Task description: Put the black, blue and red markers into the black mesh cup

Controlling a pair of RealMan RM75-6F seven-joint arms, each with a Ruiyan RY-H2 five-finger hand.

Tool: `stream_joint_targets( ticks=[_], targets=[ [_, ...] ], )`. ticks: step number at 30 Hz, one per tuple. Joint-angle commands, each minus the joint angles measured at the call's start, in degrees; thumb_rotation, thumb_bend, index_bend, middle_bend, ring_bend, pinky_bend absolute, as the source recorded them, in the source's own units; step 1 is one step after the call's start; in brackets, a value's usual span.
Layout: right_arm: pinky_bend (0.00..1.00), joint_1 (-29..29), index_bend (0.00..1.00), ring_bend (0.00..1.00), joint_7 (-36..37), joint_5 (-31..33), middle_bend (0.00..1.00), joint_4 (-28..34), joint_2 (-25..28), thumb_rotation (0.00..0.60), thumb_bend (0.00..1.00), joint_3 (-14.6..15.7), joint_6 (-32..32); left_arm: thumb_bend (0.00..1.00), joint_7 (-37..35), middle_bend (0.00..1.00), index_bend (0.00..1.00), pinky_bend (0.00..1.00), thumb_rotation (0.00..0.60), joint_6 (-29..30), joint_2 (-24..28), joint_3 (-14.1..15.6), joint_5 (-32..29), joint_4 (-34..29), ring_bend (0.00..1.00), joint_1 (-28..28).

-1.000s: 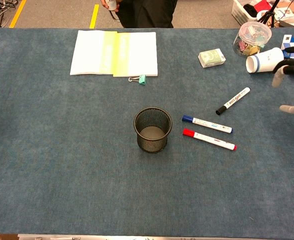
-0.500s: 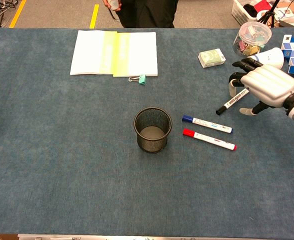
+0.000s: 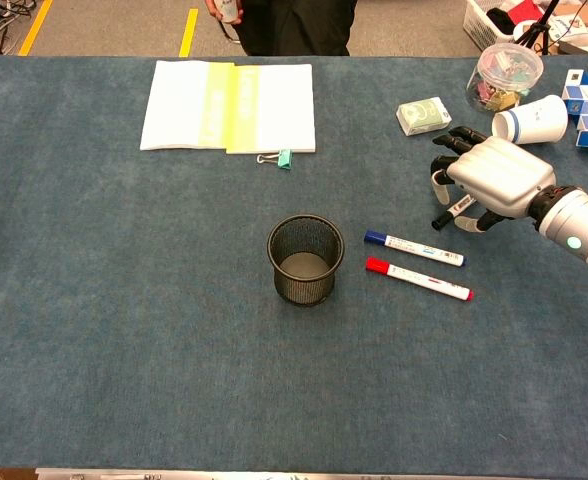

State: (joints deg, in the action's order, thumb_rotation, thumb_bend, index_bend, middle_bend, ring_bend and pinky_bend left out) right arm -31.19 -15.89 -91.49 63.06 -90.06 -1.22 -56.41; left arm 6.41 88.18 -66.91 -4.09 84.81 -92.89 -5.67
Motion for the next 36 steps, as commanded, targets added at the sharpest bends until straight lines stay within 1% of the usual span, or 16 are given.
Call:
stream_joint_targets(
  ticks=[1,8,14,25,28,32,36],
  targets=[
    [0.00,-0.11,0.53,0.04,-0.48,0.11,0.33,-0.26,-0.36,0.600,0.19,0.29,-0.02,0.36,-0.07,0.21,0.31,0.10,0.600,-0.01,0.04,-0.04,0.00,0.05,0.20,0.02],
    [0.00,-0.54,0.53,0.04,-1.47,1.20,0.33,-0.92,-1.12,0.600,0.20,0.44,0.50,0.36,-0.67,0.21,0.31,0.10,0.600,0.11,0.18,-0.06,0.06,0.36,0.20,0.21],
    [0.00,-1.35,0.53,0.04,-3.00,1.86,0.33,-0.84,-1.14,0.600,0.25,0.54,1.48,0.36,-0.79,0.21,0.31,0.10,0.600,0.06,0.18,-0.09,0.06,0.55,0.20,0.27],
    [0.00,-2.02,0.54,0.04,-6.29,3.35,0.33,-0.12,-0.86,0.600,0.25,0.92,2.91,0.36,-0.89,0.21,0.31,0.10,0.600,0.19,0.24,-0.14,0.07,0.68,0.20,0.47],
    [0.00,-2.05,0.56,0.04,-6.65,3.69,0.34,0.15,-0.84,0.600,0.26,0.93,2.88,0.36,-0.95,0.21,0.31,0.10,0.600,0.20,0.27,-0.13,0.09,0.68,0.20,0.52],
    [0.00,-2.00,0.60,0.04,-6.49,4.21,0.36,0.69,-0.58,0.600,0.29,1.01,2.86,0.36,-1.08,0.21,0.31,0.10,0.600,0.39,0.34,-0.15,0.17,0.71,0.20,0.65],
    [0.00,-1.66,0.62,0.04,-5.54,4.51,0.37,2.07,0.44,0.600,0.31,0.51,1.36,0.36,-1.23,0.21,0.31,0.10,0.600,0.61,0.45,-0.21,0.17,0.71,0.20,0.78]
  ],
)
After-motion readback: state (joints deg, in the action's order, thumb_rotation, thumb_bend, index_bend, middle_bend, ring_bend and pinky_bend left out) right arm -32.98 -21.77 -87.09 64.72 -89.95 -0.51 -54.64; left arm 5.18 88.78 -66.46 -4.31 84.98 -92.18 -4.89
